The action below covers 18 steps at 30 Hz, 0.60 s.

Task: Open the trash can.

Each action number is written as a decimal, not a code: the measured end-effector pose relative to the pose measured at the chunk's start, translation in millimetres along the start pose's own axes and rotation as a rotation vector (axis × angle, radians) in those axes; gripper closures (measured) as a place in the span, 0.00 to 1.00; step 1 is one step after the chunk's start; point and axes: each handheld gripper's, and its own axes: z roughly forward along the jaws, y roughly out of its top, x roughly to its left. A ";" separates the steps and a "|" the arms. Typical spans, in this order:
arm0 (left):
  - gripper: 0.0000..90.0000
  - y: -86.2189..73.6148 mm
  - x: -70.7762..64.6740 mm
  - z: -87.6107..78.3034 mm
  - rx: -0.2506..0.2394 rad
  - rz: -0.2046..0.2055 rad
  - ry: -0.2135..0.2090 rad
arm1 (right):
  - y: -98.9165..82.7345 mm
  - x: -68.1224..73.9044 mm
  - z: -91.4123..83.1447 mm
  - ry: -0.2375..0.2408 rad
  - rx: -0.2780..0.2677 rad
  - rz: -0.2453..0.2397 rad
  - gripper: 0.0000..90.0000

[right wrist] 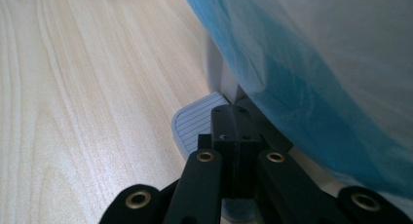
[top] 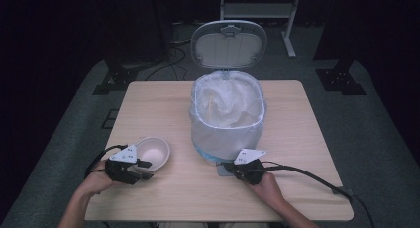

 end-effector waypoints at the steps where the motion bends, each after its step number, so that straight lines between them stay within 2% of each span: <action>1: 0.64 0.0 -0.1 0.4 0.002 0.000 0.002 | 0.0 -0.1 0.0 0.001 0.000 0.001 1.00; 4: 0.64 -0.2 -0.8 2.2 0.011 0.004 0.009 | -0.1 -0.3 0.1 0.003 -0.002 0.003 1.00; 5: 0.60 -0.2 -0.8 3.3 0.020 0.002 0.010 | -0.1 -0.4 0.1 0.003 -0.002 0.004 1.00; 7: 0.62 -0.4 -0.5 4.7 0.028 0.006 0.004 | -0.1 -0.4 0.1 0.004 -0.002 0.003 1.00; 10: 0.68 -0.2 -0.9 6.5 0.032 0.011 -0.008 | -0.2 -0.6 0.1 0.004 -0.003 0.003 1.00; 18: 0.81 1.4 -0.4 6.3 0.033 0.014 0.000 | -0.3 -0.9 0.1 0.006 -0.004 0.005 1.00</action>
